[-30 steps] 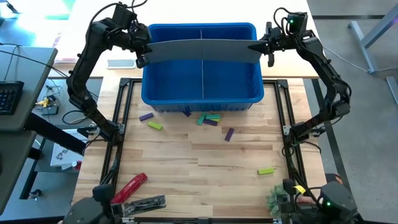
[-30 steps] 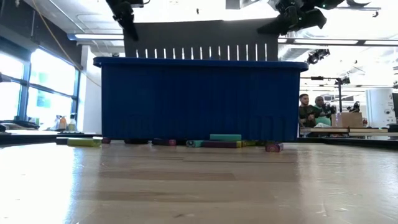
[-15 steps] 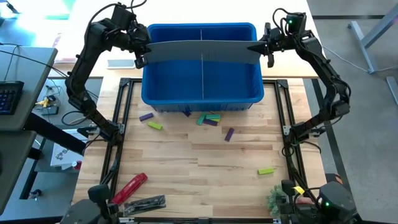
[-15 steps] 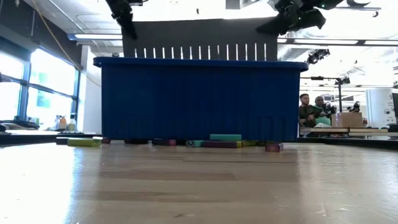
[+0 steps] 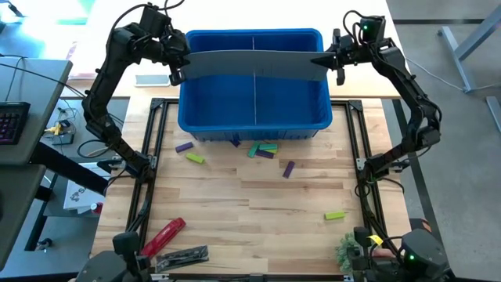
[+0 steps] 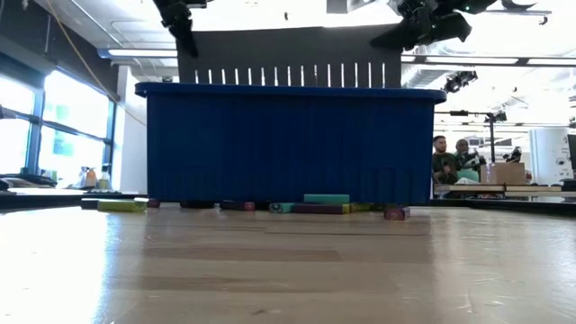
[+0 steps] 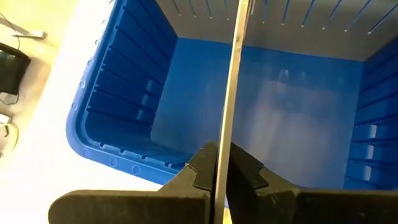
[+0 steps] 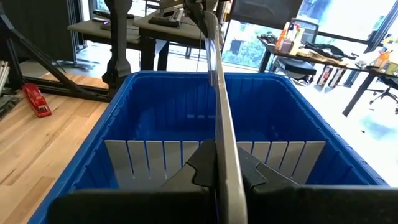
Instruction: Sort blocks
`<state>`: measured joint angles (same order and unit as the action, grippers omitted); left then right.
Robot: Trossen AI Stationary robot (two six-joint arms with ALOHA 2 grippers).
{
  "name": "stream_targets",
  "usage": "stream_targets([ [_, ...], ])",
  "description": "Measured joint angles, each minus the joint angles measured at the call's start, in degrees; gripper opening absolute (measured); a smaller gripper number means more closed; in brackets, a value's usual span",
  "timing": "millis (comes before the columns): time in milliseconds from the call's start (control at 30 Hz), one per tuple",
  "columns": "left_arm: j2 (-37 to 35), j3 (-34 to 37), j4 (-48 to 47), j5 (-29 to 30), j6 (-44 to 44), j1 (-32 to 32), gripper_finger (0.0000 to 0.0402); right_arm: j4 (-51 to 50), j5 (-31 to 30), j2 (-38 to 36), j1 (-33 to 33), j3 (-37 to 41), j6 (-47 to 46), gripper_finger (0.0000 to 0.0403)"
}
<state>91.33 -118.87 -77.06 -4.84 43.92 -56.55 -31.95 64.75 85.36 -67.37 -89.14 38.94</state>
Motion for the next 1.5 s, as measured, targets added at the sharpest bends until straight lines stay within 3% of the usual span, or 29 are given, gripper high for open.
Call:
stream_targets([
  [533,-0.1,-0.1,-4.4,-3.2,4.6,-0.1,0.0,1.8,2.1,0.0,0.0,0.0,3.9,0.0],
  [667,-0.1,-0.1,-4.9,-3.2,4.7,-0.1,0.0,3.9,5.0,0.4,0.0,0.0,7.0,0.0],
  [1000,-0.1,0.0,-4.5,-3.4,4.4,-0.1,0.0,4.1,4.3,4.2,-1.5,0.0,3.2,0.0],
  [1500,-0.1,0.0,-2.4,-5.2,4.3,-0.1,0.0,1.2,2.1,4.2,-2.4,-0.1,1.6,0.0],
])
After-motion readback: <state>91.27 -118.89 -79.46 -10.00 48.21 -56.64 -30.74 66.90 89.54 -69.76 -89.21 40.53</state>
